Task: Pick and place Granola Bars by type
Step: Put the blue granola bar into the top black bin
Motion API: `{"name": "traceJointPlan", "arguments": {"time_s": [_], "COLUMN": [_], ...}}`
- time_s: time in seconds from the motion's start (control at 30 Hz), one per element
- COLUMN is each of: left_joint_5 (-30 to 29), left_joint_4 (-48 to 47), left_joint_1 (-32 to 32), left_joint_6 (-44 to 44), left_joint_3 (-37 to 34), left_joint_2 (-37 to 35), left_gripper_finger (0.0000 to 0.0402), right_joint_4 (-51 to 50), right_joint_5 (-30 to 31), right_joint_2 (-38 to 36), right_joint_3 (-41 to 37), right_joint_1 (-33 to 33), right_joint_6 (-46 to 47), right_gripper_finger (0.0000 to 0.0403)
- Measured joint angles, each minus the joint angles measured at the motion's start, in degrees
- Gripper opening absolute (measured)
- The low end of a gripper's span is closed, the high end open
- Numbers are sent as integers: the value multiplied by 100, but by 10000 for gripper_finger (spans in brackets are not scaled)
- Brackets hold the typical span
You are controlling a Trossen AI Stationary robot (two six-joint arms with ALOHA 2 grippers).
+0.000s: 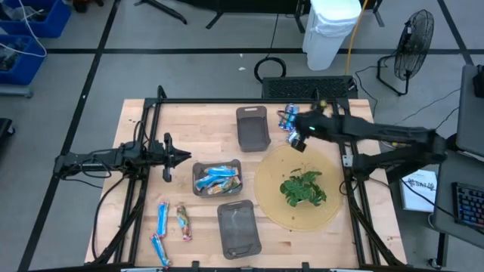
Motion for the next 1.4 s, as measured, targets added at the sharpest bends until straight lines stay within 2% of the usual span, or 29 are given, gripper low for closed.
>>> {"name": "traceJointPlan", "arguments": {"time_s": [0.07,0.27,0.4,0.53,0.93,1.13,1.4], "left_joint_5": [0,0,1,2,2,2,2], "left_joint_4": [-2,0,1,1,3,3,3], "left_joint_1": [0,0,0,0,0,0,-2], "left_joint_6": [0,2,2,4,7,7,4], "left_joint_3": [0,0,2,2,4,7,9], "left_joint_2": [0,0,0,0,0,0,0], "left_gripper_finger": [47,47,47,47,47,47,47], "right_joint_4": [-186,-454,-462,-296,117,166,-5], "right_joint_5": [-293,-383,-1021,-1416,-1380,-1340,-741], "right_joint_2": [453,1422,1854,2244,3122,3305,3277], "right_joint_3": [175,181,186,184,186,186,186], "right_joint_1": [-294,-772,-951,-972,-938,-982,-1061], "right_joint_6": [-81,-390,-260,-252,-602,-774,-763], "right_gripper_finger": [28,107,158,187,184,184,163]}}
